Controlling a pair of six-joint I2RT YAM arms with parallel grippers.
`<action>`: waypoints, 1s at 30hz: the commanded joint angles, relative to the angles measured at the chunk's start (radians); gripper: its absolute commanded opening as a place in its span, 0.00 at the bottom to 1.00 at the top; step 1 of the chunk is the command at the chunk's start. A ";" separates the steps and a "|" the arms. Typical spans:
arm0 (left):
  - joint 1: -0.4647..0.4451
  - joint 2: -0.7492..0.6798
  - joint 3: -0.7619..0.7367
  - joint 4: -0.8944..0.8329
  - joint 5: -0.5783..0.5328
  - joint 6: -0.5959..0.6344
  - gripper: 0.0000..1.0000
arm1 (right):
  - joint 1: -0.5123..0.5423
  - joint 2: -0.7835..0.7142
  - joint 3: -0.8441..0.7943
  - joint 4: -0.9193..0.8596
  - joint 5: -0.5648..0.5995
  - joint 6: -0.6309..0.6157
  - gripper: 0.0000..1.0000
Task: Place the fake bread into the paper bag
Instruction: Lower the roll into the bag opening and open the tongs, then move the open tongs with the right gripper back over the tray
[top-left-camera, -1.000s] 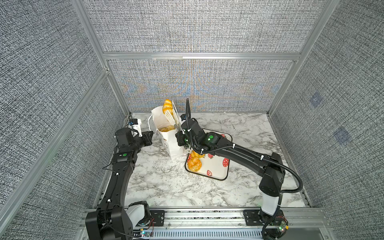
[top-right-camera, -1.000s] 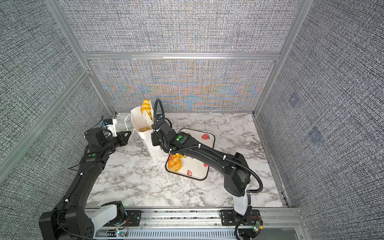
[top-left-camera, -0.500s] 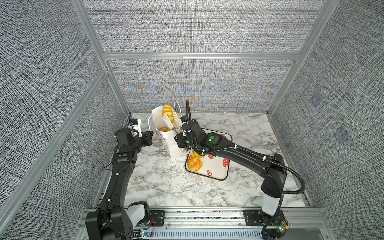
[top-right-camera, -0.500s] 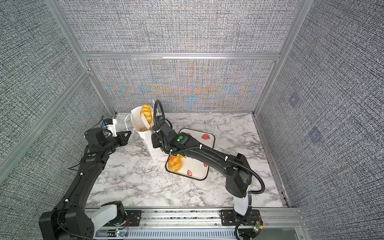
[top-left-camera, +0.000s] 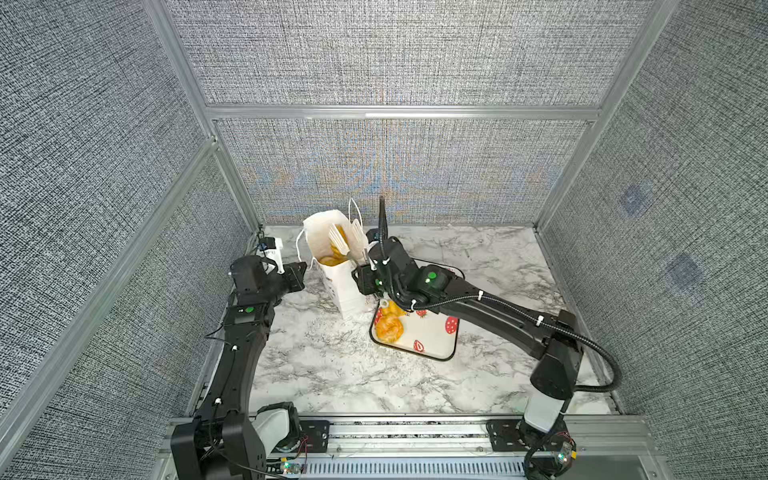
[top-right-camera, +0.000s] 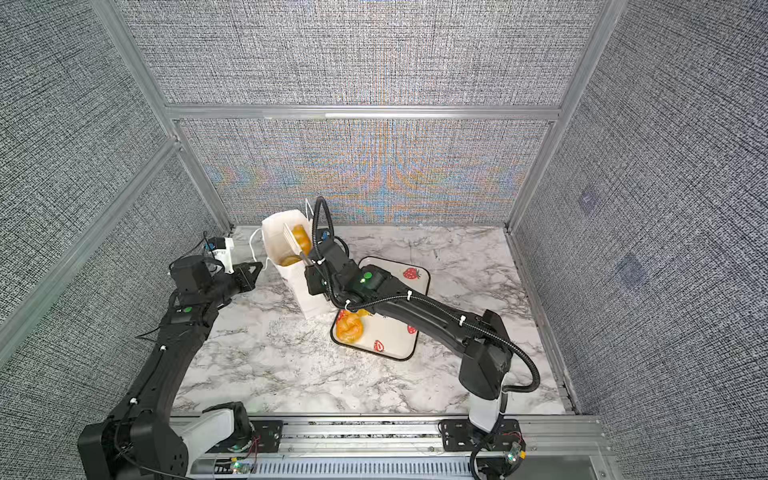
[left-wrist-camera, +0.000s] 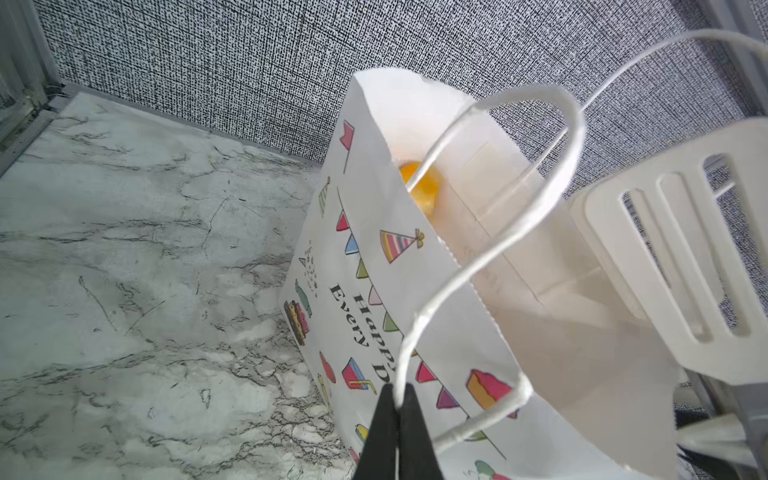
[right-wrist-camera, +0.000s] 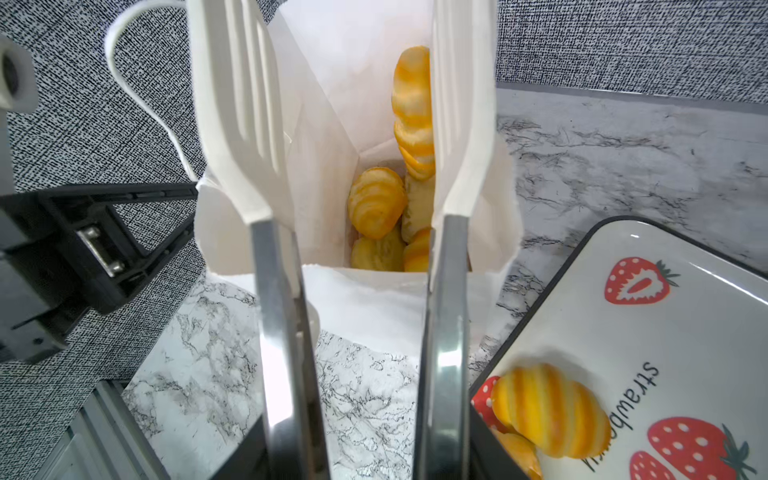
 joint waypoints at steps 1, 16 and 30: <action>0.000 0.000 -0.002 0.016 0.006 0.000 0.00 | 0.003 -0.027 -0.011 0.035 0.029 -0.002 0.48; 0.000 -0.002 -0.003 0.014 0.004 0.001 0.00 | 0.023 -0.137 -0.096 0.068 0.078 -0.014 0.48; 0.000 -0.003 -0.003 0.015 0.001 0.003 0.00 | 0.028 -0.266 -0.203 0.135 0.135 -0.030 0.48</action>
